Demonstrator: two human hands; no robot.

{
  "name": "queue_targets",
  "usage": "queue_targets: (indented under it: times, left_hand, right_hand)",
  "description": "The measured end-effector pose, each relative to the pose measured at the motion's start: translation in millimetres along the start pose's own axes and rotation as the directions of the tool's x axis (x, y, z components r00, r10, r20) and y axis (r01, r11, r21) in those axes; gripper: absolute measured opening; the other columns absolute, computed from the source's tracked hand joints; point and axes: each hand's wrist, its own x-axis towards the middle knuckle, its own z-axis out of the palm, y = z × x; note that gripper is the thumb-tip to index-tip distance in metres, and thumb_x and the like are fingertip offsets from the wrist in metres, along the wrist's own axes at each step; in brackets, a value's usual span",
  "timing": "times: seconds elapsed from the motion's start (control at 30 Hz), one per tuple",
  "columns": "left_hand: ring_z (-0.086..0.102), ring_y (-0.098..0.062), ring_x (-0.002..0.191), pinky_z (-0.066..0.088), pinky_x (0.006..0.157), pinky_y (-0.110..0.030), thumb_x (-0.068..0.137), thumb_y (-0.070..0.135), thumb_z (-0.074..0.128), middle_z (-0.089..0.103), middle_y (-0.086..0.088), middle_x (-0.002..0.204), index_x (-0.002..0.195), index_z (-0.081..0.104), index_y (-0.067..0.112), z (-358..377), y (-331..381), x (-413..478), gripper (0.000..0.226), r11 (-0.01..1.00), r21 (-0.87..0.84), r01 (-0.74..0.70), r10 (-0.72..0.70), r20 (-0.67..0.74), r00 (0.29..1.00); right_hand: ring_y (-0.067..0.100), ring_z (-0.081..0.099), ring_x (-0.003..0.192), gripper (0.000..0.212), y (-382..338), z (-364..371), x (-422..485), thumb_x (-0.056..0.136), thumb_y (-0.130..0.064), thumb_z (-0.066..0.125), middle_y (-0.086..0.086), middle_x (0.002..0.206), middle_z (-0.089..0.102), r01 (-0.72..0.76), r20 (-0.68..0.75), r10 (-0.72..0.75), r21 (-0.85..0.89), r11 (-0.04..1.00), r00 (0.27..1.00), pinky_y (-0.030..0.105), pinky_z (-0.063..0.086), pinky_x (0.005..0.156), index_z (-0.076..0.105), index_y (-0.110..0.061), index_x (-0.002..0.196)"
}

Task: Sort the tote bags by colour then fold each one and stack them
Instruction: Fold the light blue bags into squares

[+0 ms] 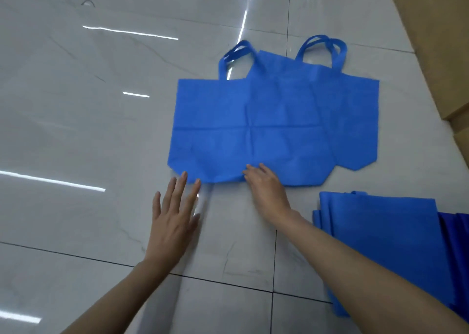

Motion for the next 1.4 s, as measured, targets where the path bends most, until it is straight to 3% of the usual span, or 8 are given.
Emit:
queue_targets:
  times: [0.2, 0.43, 0.53, 0.63, 0.87, 1.07, 1.27, 1.4]
  left_hand:
    - [0.059, -0.032, 0.113, 0.029, 0.099, -0.055, 0.063, 0.017, 0.084, 0.062, -0.008, 0.124, 0.121, 0.059, 0.014, -23, -31, -4, 0.063, 0.966, 0.257, -0.009, 0.004, 0.020, 1.000]
    - [0.068, -0.031, 0.077, 0.048, 0.057, -0.032, 0.083, 0.005, 0.067, 0.072, -0.005, 0.098, 0.109, 0.068, 0.016, -68, -56, -47, 0.028, 0.965, -0.041, 0.259, -0.258, 0.012, 0.966]
    - [0.069, -0.030, 0.074, 0.047, 0.058, -0.031, 0.082, 0.003, 0.069, 0.072, -0.006, 0.096, 0.106, 0.069, 0.012, -89, -69, -61, 0.026, 0.972, -0.076, 0.222, -0.223, -0.009, 0.975]
    - [0.067, -0.026, 0.071, 0.042, 0.060, -0.025, 0.081, 0.007, 0.070, 0.072, -0.003, 0.089, 0.098, 0.069, 0.008, -111, -76, -69, 0.016, 0.956, -0.167, 0.242, -0.259, -0.088, 0.962]
    - [0.062, -0.007, 0.093, 0.044, 0.080, -0.024, 0.072, 0.025, 0.081, 0.069, 0.012, 0.095, 0.104, 0.055, 0.031, -147, -88, -82, 0.042, 0.672, -0.594, 0.442, -0.552, -0.005, 0.834]
    - [0.062, -0.006, 0.098, 0.045, 0.080, -0.016, 0.091, 0.024, 0.059, 0.068, 0.015, 0.097, 0.116, 0.059, 0.021, -140, -102, -70, 0.025, 0.397, -0.739, 0.544, -0.591, 0.248, 0.767]
    - [0.059, -0.014, 0.093, 0.048, 0.084, -0.033, 0.095, 0.039, 0.048, 0.060, 0.003, 0.106, 0.125, 0.049, 0.022, -100, -115, -49, 0.034, 0.468, -0.613, 0.637, -0.670, 0.223, 0.708]
    - [0.055, -0.028, 0.074, 0.043, 0.063, -0.040, 0.091, 0.052, 0.047, 0.058, -0.005, 0.076, 0.093, 0.047, 0.014, -76, -124, -42, 0.037, 0.581, -0.327, 0.745, -0.736, 0.180, 0.653]
  right_hand:
    - [0.028, 0.071, 0.083, 0.033, -46, 4, -33, 0.083, -0.024, 0.044, 0.009, 0.097, 0.073, 0.229, 0.077, -0.231, 0.033, 0.973, 0.970, 0.046, 0.058, 0.070, 0.073, -0.010, 0.088]
    - [0.018, 0.056, 0.118, 0.047, -50, -17, -71, 0.085, -0.036, 0.049, -0.001, 0.132, 0.057, 0.366, 0.200, -0.326, -0.219, 0.905, 0.924, 0.045, 0.036, 0.105, 0.056, -0.021, 0.129]
    - [0.015, 0.027, 0.140, 0.067, -29, -34, -74, 0.083, -0.008, 0.050, -0.004, 0.153, 0.029, 0.225, 0.254, -0.168, -0.215, 0.950, 0.953, 0.035, 0.007, 0.116, 0.032, -0.022, 0.146]
    - [0.014, 0.040, 0.132, 0.065, -8, -47, -81, 0.076, 0.008, 0.049, -0.004, 0.142, 0.047, 0.090, 0.184, -0.103, 0.078, 0.993, 0.978, 0.021, 0.023, 0.108, 0.051, -0.019, 0.135]
    - [0.000, 0.037, 0.050, 0.025, -15, -78, -74, 0.089, -0.013, 0.063, -0.010, 0.055, 0.044, -0.148, 0.052, 0.145, 0.597, 0.789, 0.988, 0.016, 0.029, 0.050, 0.059, 0.000, 0.068]
    - [0.003, 0.065, 0.072, 0.003, -25, -109, -44, 0.086, -0.021, 0.067, -0.007, 0.084, 0.070, -0.189, 0.107, 0.170, 0.771, 0.608, 0.980, 0.013, 0.050, 0.064, 0.068, -0.017, 0.086]
    - [0.010, 0.058, 0.078, 0.021, -20, -95, -6, 0.090, -0.034, 0.061, -0.003, 0.088, 0.063, -0.201, 0.019, 0.376, 0.869, 0.452, 0.926, 0.025, 0.045, 0.070, 0.059, -0.015, 0.082]
    - [0.017, 0.049, 0.074, 0.027, 0, -53, -14, 0.092, -0.034, 0.057, 0.002, 0.079, 0.052, -0.310, 0.007, 0.436, 0.712, 0.629, 0.900, 0.032, 0.037, 0.066, 0.047, -0.013, 0.078]
